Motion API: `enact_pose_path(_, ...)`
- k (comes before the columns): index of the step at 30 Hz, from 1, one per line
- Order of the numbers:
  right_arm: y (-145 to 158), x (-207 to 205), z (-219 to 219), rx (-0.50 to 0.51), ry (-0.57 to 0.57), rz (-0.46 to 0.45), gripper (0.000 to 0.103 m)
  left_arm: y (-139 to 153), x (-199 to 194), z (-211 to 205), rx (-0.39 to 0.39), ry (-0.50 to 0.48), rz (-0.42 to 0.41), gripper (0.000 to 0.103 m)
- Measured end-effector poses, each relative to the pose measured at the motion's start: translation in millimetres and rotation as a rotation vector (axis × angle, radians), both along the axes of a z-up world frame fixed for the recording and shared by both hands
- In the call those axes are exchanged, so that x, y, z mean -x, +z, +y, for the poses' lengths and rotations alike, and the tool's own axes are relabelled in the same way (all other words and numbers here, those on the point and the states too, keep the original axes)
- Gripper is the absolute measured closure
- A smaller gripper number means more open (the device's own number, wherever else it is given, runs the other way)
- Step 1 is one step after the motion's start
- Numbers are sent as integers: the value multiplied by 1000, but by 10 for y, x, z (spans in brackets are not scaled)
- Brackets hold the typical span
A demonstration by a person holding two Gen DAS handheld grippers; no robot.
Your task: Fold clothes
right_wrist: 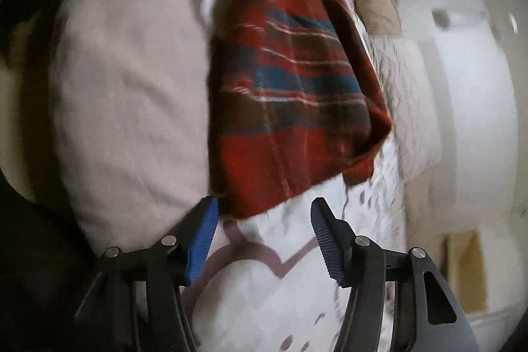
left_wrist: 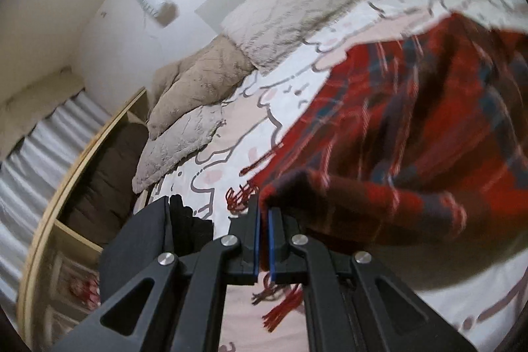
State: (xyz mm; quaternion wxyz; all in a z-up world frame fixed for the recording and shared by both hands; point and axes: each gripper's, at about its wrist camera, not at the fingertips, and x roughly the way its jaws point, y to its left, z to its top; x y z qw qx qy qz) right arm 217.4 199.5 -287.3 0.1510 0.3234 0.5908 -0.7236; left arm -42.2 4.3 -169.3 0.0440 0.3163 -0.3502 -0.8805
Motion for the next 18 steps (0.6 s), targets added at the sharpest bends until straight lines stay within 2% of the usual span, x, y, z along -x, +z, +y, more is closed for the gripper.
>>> enact_pose_path(3, -103, -45, -46, -58, 76, 55, 45, -87, -96, -21, 29, -45, -4, 98)
enact_pose_path(5, -187, -20, -100, -80, 104, 85, 45, -151, -180, -26, 62, -79, 23, 98)
enact_pose_path(8, -221, 70, -163, -81, 103, 108, 45, -303, -322, -30, 136, -132, 65, 98)
enact_pose_path(11, -149, 182, -192, -38, 43, 76, 47, -527, -466, -52, 199, -193, 40, 98)
enact_pose_path(13, -149, 218, -217, -31, 29, 70, 47, -624, -545, -44, 213, -237, 11, 81)
enact_pose_path(14, -162, 227, -233, -33, 30, 72, 51, -665, -591, -31, 222, -262, 1, 53)
enact_pose_path(15, -175, 237, -248, -35, 30, 74, 58, -706, -641, -9, 249, -293, 15, 35)
enact_pose_path(18, -214, 264, -294, -41, 32, 80, 63, -818, -805, 61, 363, -393, 64, 33)
